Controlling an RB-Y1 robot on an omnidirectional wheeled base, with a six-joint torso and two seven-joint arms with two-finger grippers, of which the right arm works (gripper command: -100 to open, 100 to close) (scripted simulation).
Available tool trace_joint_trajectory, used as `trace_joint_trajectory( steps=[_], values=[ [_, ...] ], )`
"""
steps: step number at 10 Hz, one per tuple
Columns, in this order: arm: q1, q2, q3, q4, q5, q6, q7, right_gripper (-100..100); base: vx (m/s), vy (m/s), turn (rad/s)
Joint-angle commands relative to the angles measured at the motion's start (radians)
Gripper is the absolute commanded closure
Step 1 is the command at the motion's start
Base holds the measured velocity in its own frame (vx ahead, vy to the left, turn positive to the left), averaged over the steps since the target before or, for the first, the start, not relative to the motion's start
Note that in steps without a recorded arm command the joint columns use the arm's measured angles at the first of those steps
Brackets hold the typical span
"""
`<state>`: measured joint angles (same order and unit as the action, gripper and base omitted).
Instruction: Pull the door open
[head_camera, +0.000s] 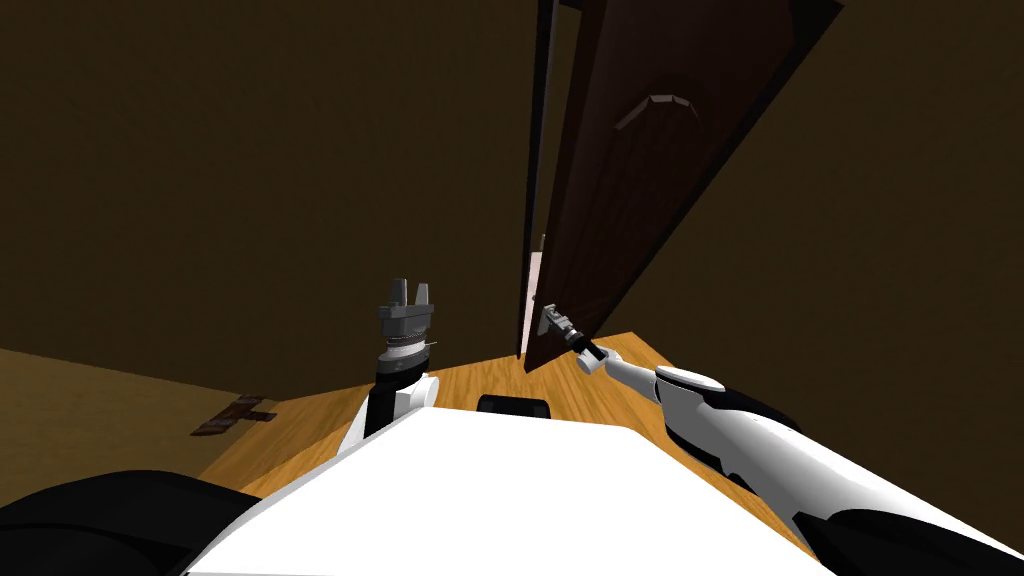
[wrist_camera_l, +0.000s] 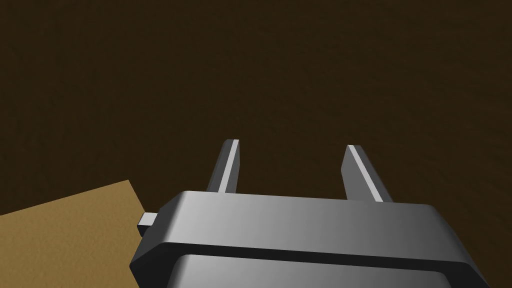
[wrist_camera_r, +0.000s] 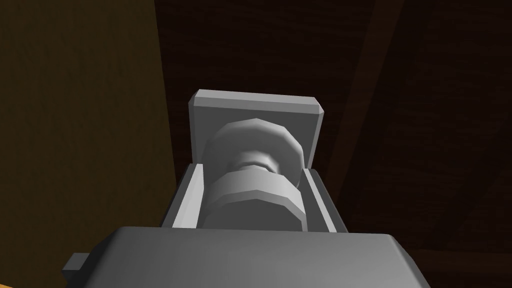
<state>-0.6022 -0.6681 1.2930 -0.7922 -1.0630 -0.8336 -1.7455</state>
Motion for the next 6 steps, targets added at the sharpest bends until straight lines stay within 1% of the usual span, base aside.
trace_joint_trajectory(
  steps=[1, 2, 3, 4, 6],
  values=[
    [-0.004, -0.017, 0.029, -0.011, 0.001, -0.017, -0.02, 100, -0.124, -0.122, 0.065],
    [-0.003, -0.011, 0.017, -0.005, 0.001, -0.01, -0.012, 100, -0.056, -0.059, 0.021],
    [-0.007, -0.021, 0.047, -0.01, 0.008, -0.03, -0.031, 100, -0.087, -0.102, 0.067],
    [-0.009, -0.024, 0.055, -0.011, 0.01, -0.036, -0.036, 100, -0.132, -0.144, 0.086],
    [-0.017, -0.038, 0.092, -0.016, 0.019, -0.064, -0.059, 100, -0.147, -0.189, 0.09]
  ],
)
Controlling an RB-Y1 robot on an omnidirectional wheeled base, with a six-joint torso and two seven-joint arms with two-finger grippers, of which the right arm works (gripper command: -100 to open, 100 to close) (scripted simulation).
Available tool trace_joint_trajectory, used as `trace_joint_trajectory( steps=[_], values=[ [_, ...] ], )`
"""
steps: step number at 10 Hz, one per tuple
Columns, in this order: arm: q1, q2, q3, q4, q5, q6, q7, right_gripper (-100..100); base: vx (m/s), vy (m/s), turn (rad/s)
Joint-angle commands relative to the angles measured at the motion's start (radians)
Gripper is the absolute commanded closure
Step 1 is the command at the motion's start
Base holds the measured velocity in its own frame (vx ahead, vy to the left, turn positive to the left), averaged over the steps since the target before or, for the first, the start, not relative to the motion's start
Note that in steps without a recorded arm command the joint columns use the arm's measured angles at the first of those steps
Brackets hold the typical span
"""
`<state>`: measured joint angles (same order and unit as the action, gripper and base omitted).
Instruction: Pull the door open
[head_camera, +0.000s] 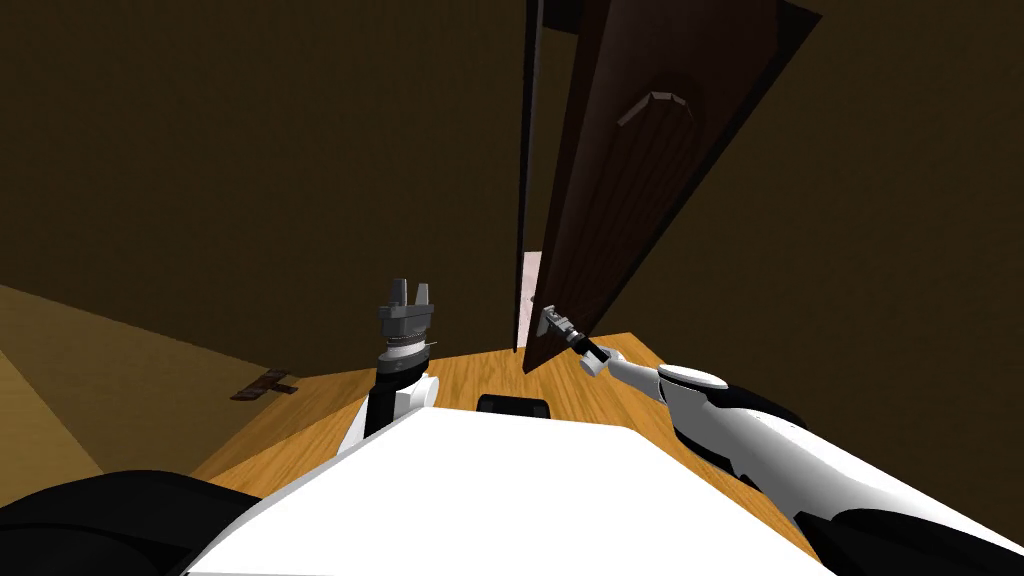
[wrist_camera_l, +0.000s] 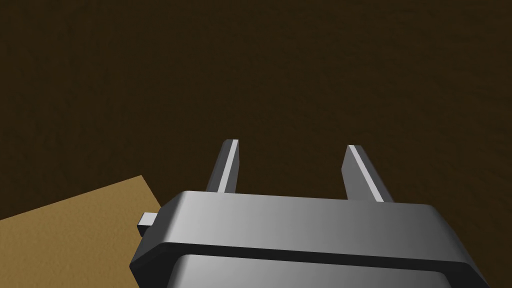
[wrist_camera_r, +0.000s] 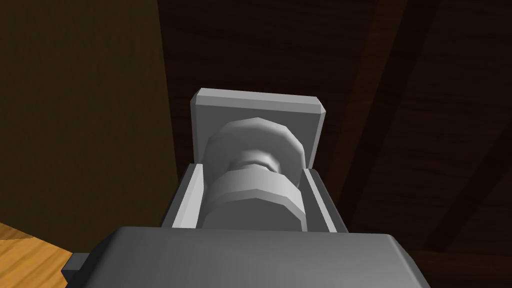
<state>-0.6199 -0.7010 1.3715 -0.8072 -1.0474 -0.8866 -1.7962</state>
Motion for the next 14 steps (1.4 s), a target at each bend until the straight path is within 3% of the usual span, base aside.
trace_joint_trajectory(
  steps=[1, 4, 5, 14],
  values=[
    [-0.004, -0.013, 0.034, -0.004, 0.009, -0.025, -0.021, 100, -0.18, -0.211, 0.098],
    [-0.015, -0.032, 0.085, -0.012, 0.021, -0.063, -0.053, 100, -0.152, -0.202, 0.084],
    [-0.013, -0.026, 0.077, -0.011, 0.02, -0.053, -0.044, 100, -0.073, -0.079, 0.02],
    [0.037, 0.03, -0.111, -0.008, 0.021, 0.015, 0.069, 100, -0.102, -0.122, 0.196]
  ],
)
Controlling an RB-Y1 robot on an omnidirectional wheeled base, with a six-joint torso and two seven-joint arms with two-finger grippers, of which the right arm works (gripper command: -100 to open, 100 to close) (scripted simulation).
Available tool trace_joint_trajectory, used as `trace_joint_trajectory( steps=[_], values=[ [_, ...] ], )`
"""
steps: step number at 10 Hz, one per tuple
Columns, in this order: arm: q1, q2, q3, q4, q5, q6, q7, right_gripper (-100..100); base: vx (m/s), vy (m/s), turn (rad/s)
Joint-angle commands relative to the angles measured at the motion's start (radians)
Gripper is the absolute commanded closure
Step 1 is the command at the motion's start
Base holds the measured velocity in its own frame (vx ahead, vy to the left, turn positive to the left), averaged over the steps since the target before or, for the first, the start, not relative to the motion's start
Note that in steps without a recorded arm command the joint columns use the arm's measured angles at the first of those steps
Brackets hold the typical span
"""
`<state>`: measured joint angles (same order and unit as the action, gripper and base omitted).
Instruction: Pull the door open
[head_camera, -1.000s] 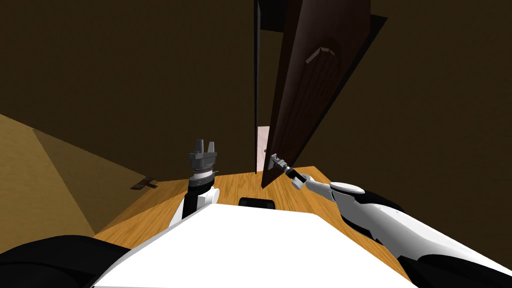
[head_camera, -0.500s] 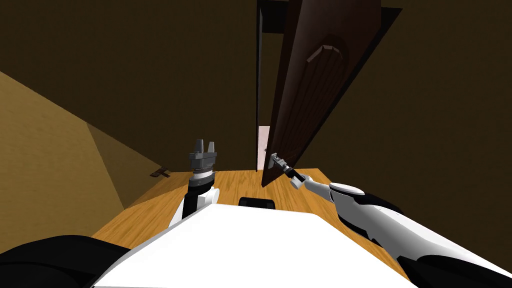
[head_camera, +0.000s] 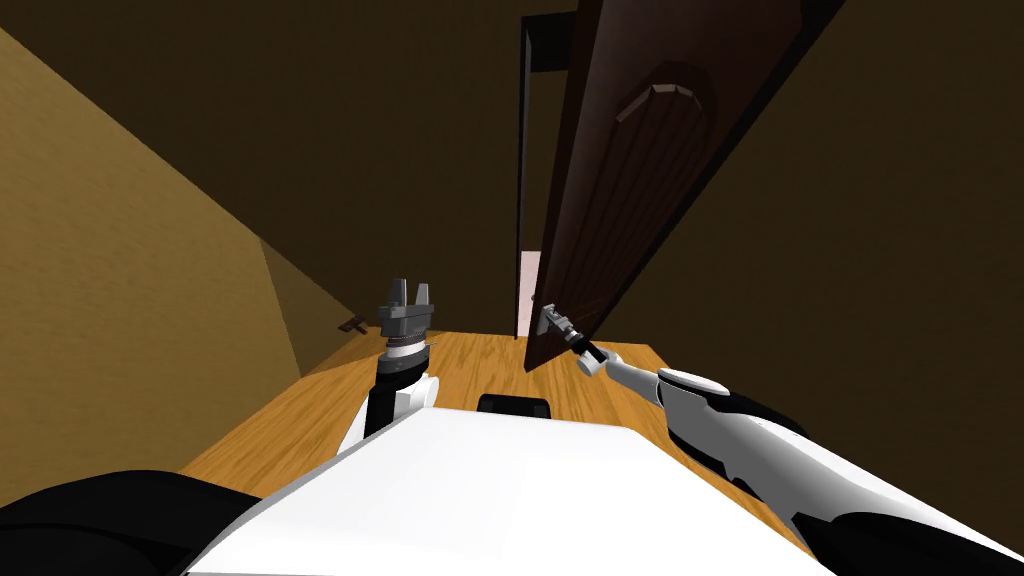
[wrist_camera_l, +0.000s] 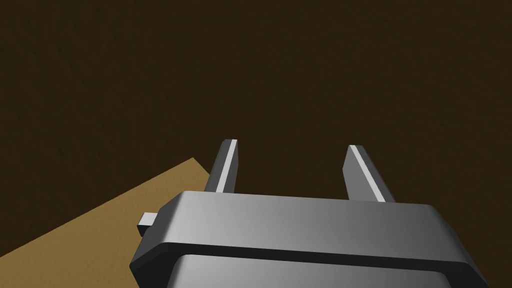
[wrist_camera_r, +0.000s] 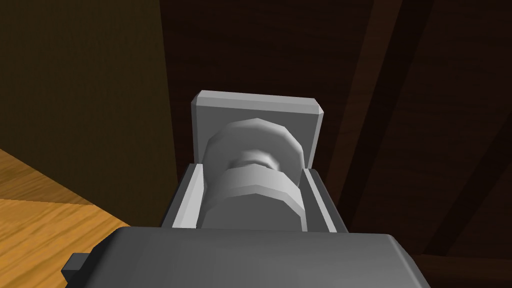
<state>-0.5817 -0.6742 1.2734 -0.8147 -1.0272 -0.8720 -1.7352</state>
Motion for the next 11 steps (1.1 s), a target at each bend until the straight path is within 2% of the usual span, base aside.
trace_joint_trajectory(
  steps=[1, 11],
  values=[
    [0.002, 0.008, -0.029, -0.001, 0.001, 0.007, 0.018, 100, -0.072, -0.093, 0.142],
    [0.045, 0.058, -0.201, 0.002, 0.001, 0.07, 0.121, 100, -0.073, -0.082, 0.16]
  ],
)
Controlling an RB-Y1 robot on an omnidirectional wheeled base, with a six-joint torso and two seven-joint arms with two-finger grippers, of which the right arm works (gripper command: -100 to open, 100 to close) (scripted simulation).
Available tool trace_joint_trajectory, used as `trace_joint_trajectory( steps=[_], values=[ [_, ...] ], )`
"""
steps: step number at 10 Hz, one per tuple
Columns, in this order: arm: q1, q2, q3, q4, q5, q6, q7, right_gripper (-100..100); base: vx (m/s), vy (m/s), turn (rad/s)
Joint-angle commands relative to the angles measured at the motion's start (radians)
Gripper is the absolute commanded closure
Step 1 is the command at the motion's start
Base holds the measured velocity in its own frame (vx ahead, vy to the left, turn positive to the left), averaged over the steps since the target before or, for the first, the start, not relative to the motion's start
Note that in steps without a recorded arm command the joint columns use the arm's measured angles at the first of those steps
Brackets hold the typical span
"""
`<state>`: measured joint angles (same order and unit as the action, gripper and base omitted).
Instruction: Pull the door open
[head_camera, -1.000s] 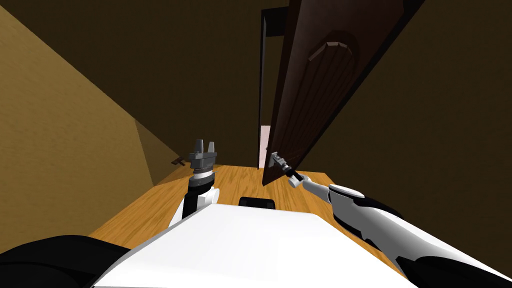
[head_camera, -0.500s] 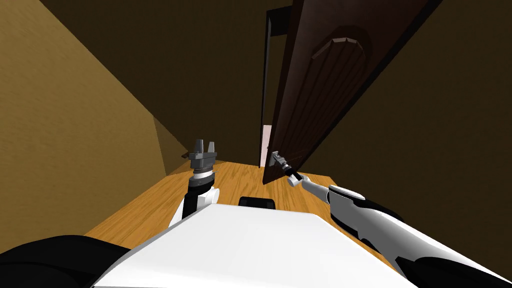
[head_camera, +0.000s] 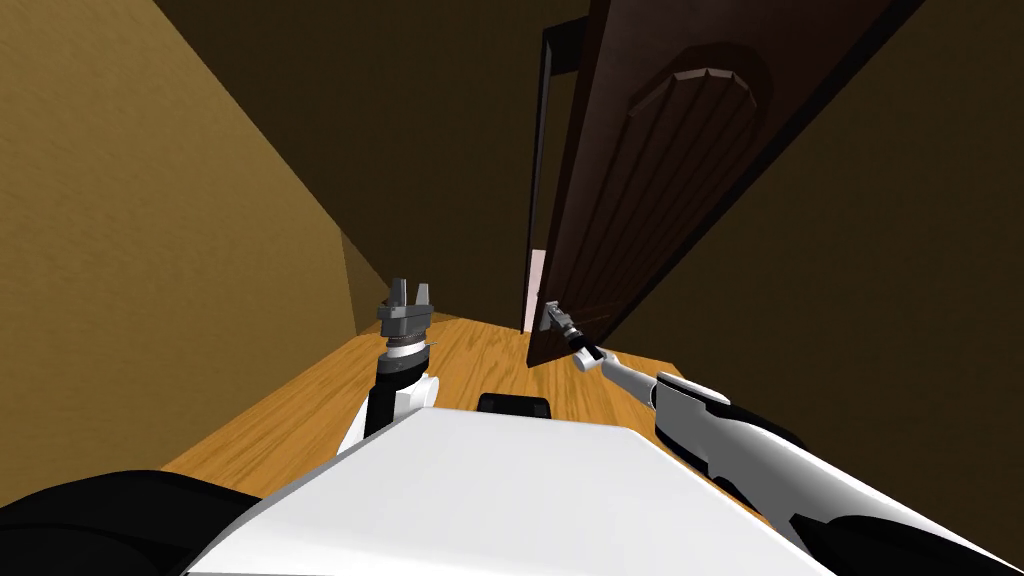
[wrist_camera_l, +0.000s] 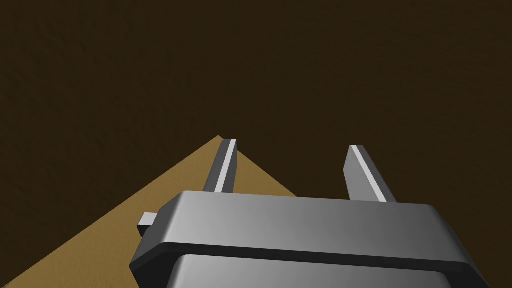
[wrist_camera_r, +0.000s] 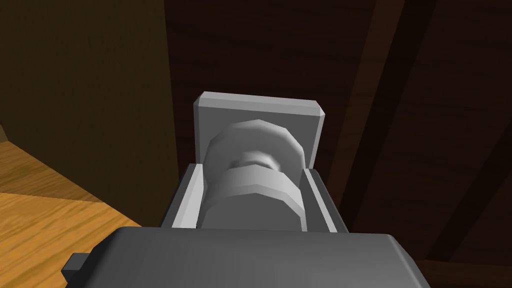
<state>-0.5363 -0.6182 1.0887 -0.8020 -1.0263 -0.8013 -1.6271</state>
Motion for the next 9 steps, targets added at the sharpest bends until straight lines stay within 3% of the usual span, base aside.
trace_joint_trajectory(
  steps=[1, 9],
  values=[
    [0.004, 0.008, -0.035, -0.01, 0.0, 0.006, 0.025, 100, -0.086, -0.084, 0.172],
    [0.042, 0.053, -0.188, -0.008, 0.0, 0.062, 0.117, 100, -0.079, -0.071, 0.169]
  ],
)
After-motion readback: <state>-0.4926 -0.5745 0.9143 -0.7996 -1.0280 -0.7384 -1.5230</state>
